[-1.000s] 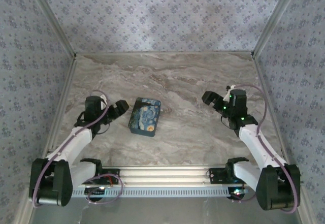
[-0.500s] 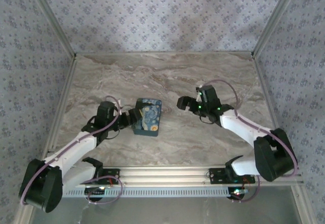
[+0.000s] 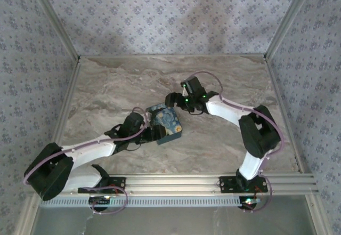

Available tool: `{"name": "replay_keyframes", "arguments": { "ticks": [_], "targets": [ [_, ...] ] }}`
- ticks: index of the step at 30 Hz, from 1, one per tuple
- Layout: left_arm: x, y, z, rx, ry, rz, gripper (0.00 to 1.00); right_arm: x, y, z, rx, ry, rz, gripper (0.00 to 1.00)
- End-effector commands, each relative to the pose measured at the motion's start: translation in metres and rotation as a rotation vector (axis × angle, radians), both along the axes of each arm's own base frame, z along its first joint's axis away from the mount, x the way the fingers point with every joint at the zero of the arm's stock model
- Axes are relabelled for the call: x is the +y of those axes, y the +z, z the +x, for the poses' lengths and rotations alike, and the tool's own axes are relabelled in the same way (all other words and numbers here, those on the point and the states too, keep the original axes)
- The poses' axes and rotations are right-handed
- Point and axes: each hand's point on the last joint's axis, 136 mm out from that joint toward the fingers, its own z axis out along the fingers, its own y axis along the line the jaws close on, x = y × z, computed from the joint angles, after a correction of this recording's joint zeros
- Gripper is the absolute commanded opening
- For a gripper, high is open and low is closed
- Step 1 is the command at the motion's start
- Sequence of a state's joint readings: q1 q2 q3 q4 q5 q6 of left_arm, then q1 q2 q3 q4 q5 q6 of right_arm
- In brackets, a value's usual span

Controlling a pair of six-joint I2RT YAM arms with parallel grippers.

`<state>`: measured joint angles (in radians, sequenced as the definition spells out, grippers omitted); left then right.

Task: Unlock the padlock with the key

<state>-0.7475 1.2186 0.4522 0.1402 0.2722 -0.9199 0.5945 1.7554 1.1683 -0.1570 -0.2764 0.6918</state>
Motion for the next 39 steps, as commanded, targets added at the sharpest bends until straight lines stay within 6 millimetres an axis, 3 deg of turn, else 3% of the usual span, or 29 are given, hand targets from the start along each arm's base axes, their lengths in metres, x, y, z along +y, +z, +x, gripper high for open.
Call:
{"name": "replay_keyframes", "arguments": {
  "ticks": [1,4,7,13,16,19,23,29,34,39],
  "targets": [
    [-0.013,0.026,0.011,-0.074,0.012,-0.043,0.85,0.027,0.008,0.004,0.033,0.065,0.041,0.87],
    [-0.002,0.030,0.008,-0.089,0.035,-0.023,0.87,0.044,0.009,0.008,0.031,0.105,0.053,0.85],
    [0.015,0.036,0.005,-0.111,0.070,0.009,0.89,0.049,0.009,0.010,0.040,0.121,0.054,0.85],
    [0.055,0.056,0.025,-0.126,0.184,0.037,0.90,0.019,0.022,-0.001,0.002,0.071,-0.024,0.87],
    [0.070,0.065,0.050,-0.098,0.229,-0.014,0.90,0.000,0.030,-0.020,-0.011,0.034,-0.042,0.89],
    [0.076,0.073,0.076,-0.090,0.228,0.008,0.90,-0.023,0.026,-0.047,0.003,-0.011,-0.061,0.89],
    [0.069,0.078,0.114,-0.078,0.192,0.022,0.89,-0.038,0.021,-0.083,0.027,-0.043,-0.056,0.88],
    [0.042,0.069,0.159,-0.010,0.084,0.002,0.78,-0.039,0.000,-0.127,0.080,-0.057,0.000,0.84],
    [0.022,0.054,0.172,0.064,-0.007,-0.021,0.75,-0.023,-0.014,-0.142,0.112,-0.035,0.052,0.83],
    [0.016,0.044,0.161,0.110,-0.048,-0.040,0.74,-0.008,-0.012,-0.133,0.099,-0.040,0.110,0.83]
  ]
}}
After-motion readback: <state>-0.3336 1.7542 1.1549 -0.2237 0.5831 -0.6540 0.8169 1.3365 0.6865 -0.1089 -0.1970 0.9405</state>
